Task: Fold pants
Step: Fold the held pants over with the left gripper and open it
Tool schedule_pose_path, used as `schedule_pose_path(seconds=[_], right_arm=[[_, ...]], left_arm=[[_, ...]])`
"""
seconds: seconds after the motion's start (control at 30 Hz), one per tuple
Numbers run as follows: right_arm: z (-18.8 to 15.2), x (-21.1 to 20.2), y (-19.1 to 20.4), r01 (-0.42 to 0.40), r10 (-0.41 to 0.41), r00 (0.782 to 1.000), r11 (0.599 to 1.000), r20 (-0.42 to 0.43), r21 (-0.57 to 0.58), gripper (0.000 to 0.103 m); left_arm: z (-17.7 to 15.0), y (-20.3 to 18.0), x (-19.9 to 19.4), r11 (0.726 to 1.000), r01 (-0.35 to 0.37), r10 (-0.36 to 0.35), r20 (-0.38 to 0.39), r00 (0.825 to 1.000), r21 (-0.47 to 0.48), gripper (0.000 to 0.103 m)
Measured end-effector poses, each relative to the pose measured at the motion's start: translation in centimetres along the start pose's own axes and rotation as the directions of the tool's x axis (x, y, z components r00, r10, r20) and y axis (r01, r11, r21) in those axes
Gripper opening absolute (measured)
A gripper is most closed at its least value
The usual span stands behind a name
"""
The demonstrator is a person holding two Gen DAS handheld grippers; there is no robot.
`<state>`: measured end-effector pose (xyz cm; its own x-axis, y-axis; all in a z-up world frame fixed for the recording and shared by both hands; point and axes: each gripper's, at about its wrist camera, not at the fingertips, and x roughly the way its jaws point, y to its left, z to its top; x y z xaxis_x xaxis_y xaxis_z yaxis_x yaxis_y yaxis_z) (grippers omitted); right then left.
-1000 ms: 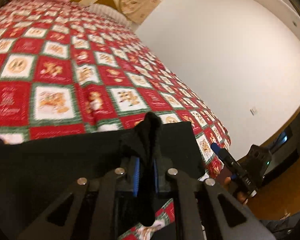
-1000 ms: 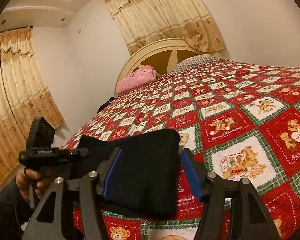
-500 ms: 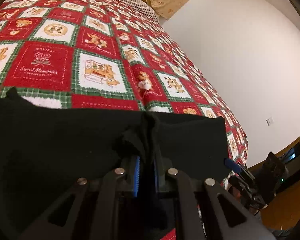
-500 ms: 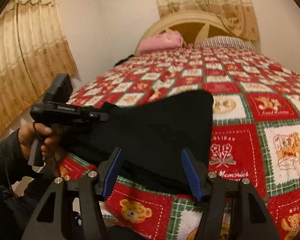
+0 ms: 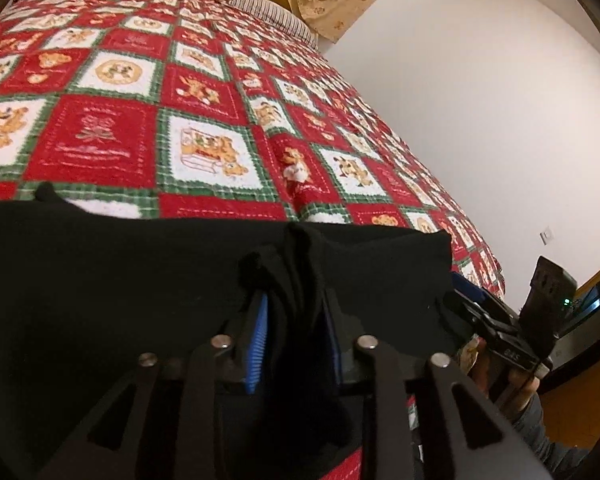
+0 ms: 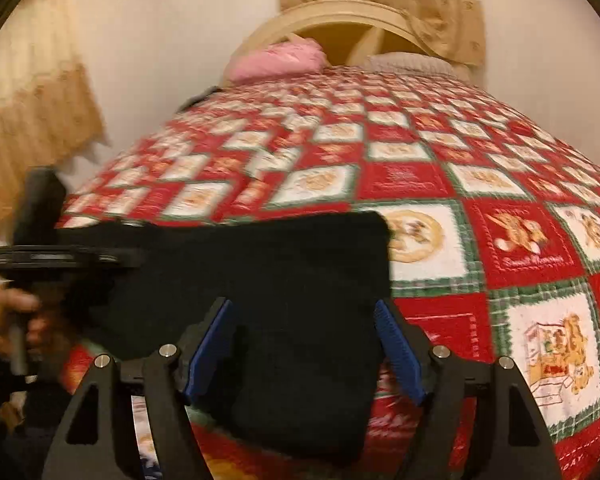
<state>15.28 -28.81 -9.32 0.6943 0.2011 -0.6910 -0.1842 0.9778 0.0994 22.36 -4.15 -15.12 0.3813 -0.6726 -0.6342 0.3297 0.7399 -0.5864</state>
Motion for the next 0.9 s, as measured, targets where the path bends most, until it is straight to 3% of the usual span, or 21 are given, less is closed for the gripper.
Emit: schedule_pose_path(seconds=[0.1, 0.23, 0.3, 0.43, 0.6, 0.73, 0.9], right_arm=[[-0.3, -0.9, -0.4, -0.027, 0.027, 1.0, 0.999, 0.003, 0.029, 0.074], [-0.3, -2.0, 0.7, -0.031, 0.03, 0.999, 0.999, 0.03, 0.024, 0.074], [0.3, -2.3, 3.6, -0.078, 0.079, 0.995, 0.997, 0.055, -0.026, 0.074], [0.7, -1.5, 9.4, -0.16, 0.164, 0.986, 0.976, 0.01, -0.149, 0.074], [0.3, -0.7, 15.1, -0.025, 0.034, 0.999, 0.94, 0.023, -0.34, 0.074], [-0.1, -1.1, 14.0, -0.012, 0.012, 1.0, 0.941, -0.003, -0.337, 0.074], [-0.4, -2.6, 7.7, 0.016, -0.014, 1.0, 0.989, 0.017, -0.146, 0.074]], left_arm=[[-0.3, 0.6, -1.4, 0.999, -0.027, 0.027, 0.022, 0.999, 0.017, 0.043], [-0.9, 1.5, -3.1, 0.998, -0.052, 0.051, 0.034, 0.998, 0.028, 0.043], [-1.2, 1.9, -4.5, 0.997, -0.071, 0.069, 0.049, 0.996, 0.038, 0.043], [-1.6, 2.7, -6.8, 0.993, -0.108, 0.104, 0.085, 0.991, 0.039, 0.043], [-1.9, 3.3, -7.3, 0.995, -0.095, 0.092, 0.088, 0.992, 0.027, 0.043], [-2.1, 2.2, -5.4, 0.998, -0.029, 0.027, 0.052, 0.998, 0.049, 0.043], [-1.7, -0.2, -1.1, 0.996, 0.056, -0.056, -0.006, 0.998, 0.07, 0.043]])
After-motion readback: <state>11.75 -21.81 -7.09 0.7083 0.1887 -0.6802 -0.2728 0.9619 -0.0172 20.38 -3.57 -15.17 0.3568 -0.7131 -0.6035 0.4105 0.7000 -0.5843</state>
